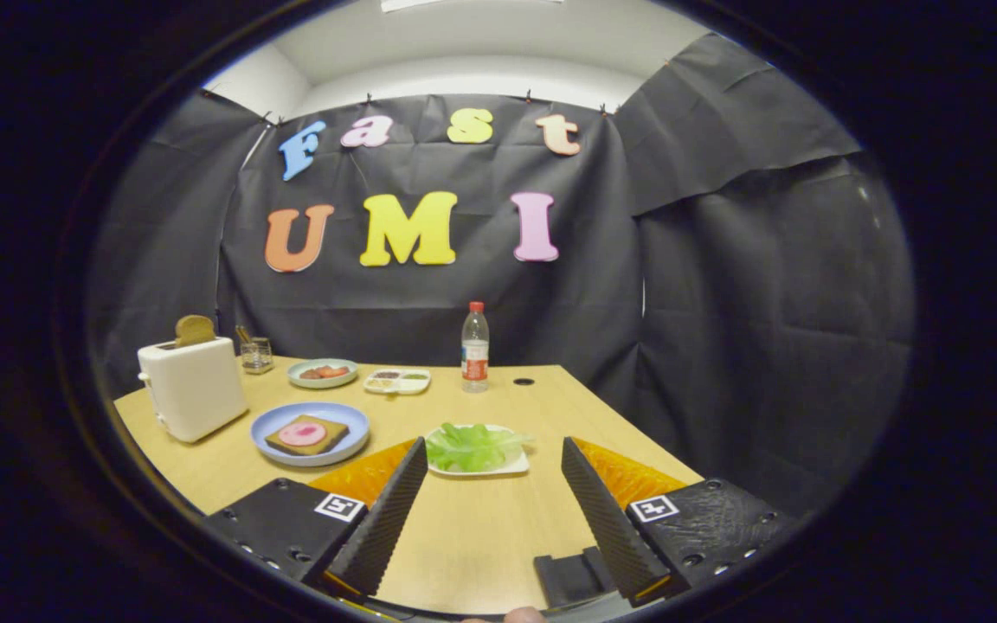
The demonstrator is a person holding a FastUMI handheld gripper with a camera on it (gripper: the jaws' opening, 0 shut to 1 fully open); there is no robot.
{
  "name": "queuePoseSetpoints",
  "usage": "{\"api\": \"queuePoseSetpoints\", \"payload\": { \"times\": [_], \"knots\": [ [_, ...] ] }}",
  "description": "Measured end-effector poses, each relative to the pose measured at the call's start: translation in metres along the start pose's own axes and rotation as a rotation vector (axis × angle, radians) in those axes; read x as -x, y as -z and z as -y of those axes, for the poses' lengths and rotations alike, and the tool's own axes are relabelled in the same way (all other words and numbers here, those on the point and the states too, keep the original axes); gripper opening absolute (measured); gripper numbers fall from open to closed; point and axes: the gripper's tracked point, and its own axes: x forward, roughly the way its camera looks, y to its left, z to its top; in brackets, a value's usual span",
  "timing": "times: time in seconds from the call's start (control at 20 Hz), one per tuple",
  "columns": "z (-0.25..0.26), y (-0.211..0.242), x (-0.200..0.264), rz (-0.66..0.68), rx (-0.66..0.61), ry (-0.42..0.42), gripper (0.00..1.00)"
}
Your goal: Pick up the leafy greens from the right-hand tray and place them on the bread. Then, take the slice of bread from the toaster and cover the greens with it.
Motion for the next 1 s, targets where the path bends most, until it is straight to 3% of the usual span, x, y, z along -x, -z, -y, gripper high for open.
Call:
{"api": "queuePoseSetpoints", "payload": {
  "times": [0.25, 0.55, 0.7, 1.0],
  "knots": [
    [0.007, 0.0, -0.072, -0.176, -0.059, -0.064, 0.95],
    [0.012, 0.015, -0.149, -0.336, -0.186, -0.073, 0.96],
    [0.007, 0.038, -0.175, -0.44, -0.283, -0.081, 0.96],
    [0.004, 0.058, -0.211, -0.505, -0.451, -0.083, 0.95]
  ]
}}
